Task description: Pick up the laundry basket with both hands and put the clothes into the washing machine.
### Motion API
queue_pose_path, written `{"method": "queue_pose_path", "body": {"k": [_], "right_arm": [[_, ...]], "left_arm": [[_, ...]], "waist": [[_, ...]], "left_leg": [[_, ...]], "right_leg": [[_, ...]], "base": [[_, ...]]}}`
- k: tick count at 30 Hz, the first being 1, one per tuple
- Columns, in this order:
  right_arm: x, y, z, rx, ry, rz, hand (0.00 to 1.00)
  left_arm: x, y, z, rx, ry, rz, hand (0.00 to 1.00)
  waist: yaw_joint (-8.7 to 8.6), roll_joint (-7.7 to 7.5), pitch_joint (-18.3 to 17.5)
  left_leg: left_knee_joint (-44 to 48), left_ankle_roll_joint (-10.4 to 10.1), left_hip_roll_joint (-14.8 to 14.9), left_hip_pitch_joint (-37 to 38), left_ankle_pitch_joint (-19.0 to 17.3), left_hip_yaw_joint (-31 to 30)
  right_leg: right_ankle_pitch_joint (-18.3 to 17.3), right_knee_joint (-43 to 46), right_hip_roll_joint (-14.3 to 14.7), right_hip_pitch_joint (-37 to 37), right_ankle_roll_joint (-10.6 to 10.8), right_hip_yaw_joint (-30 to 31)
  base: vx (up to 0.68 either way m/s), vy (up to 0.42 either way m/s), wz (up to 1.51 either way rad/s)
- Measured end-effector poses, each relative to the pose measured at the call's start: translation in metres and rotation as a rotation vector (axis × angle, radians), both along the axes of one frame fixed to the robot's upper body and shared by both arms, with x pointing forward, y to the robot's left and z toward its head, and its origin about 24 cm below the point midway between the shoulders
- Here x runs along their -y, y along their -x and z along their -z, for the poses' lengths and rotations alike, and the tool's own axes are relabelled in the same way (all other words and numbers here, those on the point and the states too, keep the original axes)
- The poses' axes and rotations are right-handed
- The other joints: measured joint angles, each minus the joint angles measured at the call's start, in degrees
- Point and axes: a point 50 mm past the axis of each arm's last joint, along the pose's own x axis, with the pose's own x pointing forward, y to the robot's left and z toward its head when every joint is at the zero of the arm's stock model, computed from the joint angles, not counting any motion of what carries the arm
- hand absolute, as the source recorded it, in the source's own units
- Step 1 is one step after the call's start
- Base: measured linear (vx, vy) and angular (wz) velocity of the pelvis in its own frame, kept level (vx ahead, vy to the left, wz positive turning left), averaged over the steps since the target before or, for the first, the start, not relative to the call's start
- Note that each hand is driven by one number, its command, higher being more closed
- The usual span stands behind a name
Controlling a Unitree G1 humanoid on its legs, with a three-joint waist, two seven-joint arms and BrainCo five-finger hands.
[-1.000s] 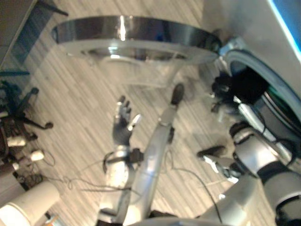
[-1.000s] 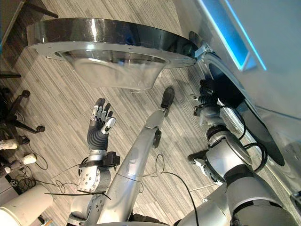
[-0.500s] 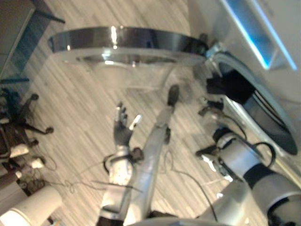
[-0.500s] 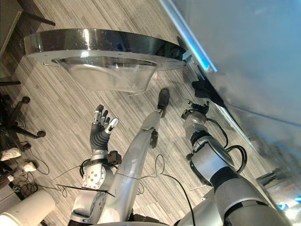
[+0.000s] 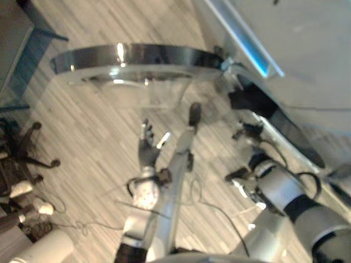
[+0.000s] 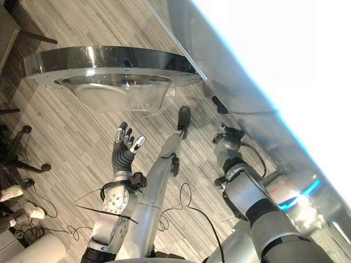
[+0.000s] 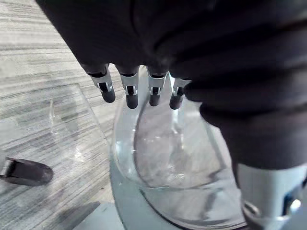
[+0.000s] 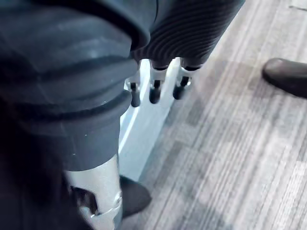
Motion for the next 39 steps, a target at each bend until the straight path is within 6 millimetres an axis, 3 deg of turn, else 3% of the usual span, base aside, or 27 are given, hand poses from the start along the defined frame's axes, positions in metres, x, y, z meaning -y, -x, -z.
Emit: {"method": "queue_pose_path", "body": {"k": [3, 4, 9, 14, 19, 24, 27, 30, 33, 35, 39], "right_arm": [[0.003, -0.004, -0.009, 0.048, -0.097, 0.033, 0.00], [0.004, -0.005, -0.011, 0.064, -0.132, 0.041, 1.00], [-0.002, -0.014, -0.031, 0.209, -0.375, 0.079, 1.00], [-0.002, -0.018, -0.053, 0.423, -0.708, 0.236, 1.00], [-0.001, -0.018, -0.065, 0.616, -0.973, 0.356, 1.00], [-0.008, -0.017, -0.076, 0.764, -1.115, 0.373, 1.00], [-0.011, -0.011, -0.066, 0.804, -1.125, 0.368, 1.00], [-0.015, -0.004, -0.060, 0.858, -1.173, 0.378, 1.00], [0.010, 0.017, -0.063, 1.066, -1.156, 0.445, 1.00], [0.031, 0.035, -0.081, 1.254, -1.112, 0.471, 1.00], [0.062, 0.064, -0.099, 1.451, -0.953, 0.536, 1.00]], "left_arm": [[-0.006, 0.003, -0.014, 0.073, 0.020, -0.028, 0.00], [-0.008, 0.004, -0.018, 0.093, 0.031, -0.033, 0.00], [-0.011, 0.008, -0.033, 0.165, 0.057, -0.039, 0.00], [-0.011, 0.010, -0.037, 0.185, 0.062, -0.039, 0.00], [-0.011, 0.011, -0.036, 0.180, 0.062, -0.041, 0.00], [-0.010, 0.010, -0.034, 0.172, 0.065, -0.036, 0.00], [-0.006, 0.008, -0.028, 0.148, 0.053, -0.012, 0.00], [-0.004, 0.003, -0.017, 0.099, 0.037, -0.009, 0.00], [0.000, 0.000, -0.007, 0.052, 0.024, 0.004, 0.00], [-0.001, 0.000, -0.007, 0.054, 0.022, 0.004, 0.00], [-0.001, -0.002, -0.006, 0.054, 0.012, 0.022, 0.00]], "waist": [[-0.07, 0.01, 0.00], [0.02, 0.01, 0.00], [0.03, 0.02, 0.00], [0.64, 0.04, -0.01], [2.94, 0.05, -0.01], [3.27, 0.05, -0.01], [3.11, 0.05, -0.01], [3.10, 0.05, 0.00], [2.89, 0.01, 0.01], [2.35, -0.05, 0.04], [-0.76, -0.55, 0.15]], "left_leg": [[-0.72, 0.34, -0.49, -0.07, 0.83, -0.13], [-0.72, 0.36, -0.54, -0.13, 0.87, -0.20], [-0.73, 0.28, -0.87, -1.12, 0.82, -1.12], [-0.73, -0.32, -2.37, -2.29, 1.03, -2.19], [-0.71, -0.15, -3.48, -2.90, 0.88, -2.83], [0.26, -0.33, -3.76, -3.23, 1.02, -2.98], [1.25, -0.30, -3.38, -2.59, 0.95, -2.93], [0.41, -0.32, -1.72, -0.62, 0.95, -2.85], [-3.33, -0.15, -0.76, 4.87, 0.77, -2.17], [-5.83, -2.24, 0.10, 7.12, -0.89, -1.20], [-6.00, -0.47, 0.51, 8.23, 0.70, -0.17]], "right_leg": [[0.00, 0.03, -0.43, -0.02, 0.00, -0.49], [0.00, 0.05, -0.44, -0.01, 0.00, -0.54], [-0.01, 0.54, -0.62, -0.29, -0.02, -1.27], [-0.10, 2.29, -2.36, -0.88, -0.12, -2.08], [-0.23, 2.70, -3.31, -0.90, 0.10, -2.50], [-0.28, 2.63, -3.39, -0.28, 0.24, -2.72], [-0.21, 2.33, -3.06, 1.08, 0.28, -2.97], [0.80, 0.28, -0.88, 2.59, -0.04, -2.95], [1.86, -3.10, 1.09, 5.57, 0.58, -1.72], [3.19, -6.19, 2.32, 6.57, 0.70, -1.54], [6.69, -9.98, 2.94, 6.86, 1.32, -0.74]], "base": [[-0.02, 0.016, 0.11], [-0.02, 0.024, 0.05], [-0.04, 0.044, 0.05], [-0.04, 0.065, 0.17], [-0.03, 0.074, 0.10], [-0.03, 0.081, 0.04], [-0.04, 0.077, -0.07], [-0.06, 0.056, -0.29], [-0.06, 0.032, -0.36], [-0.04, 0.016, -0.36], [0.02, 0.026, -0.35]]}}
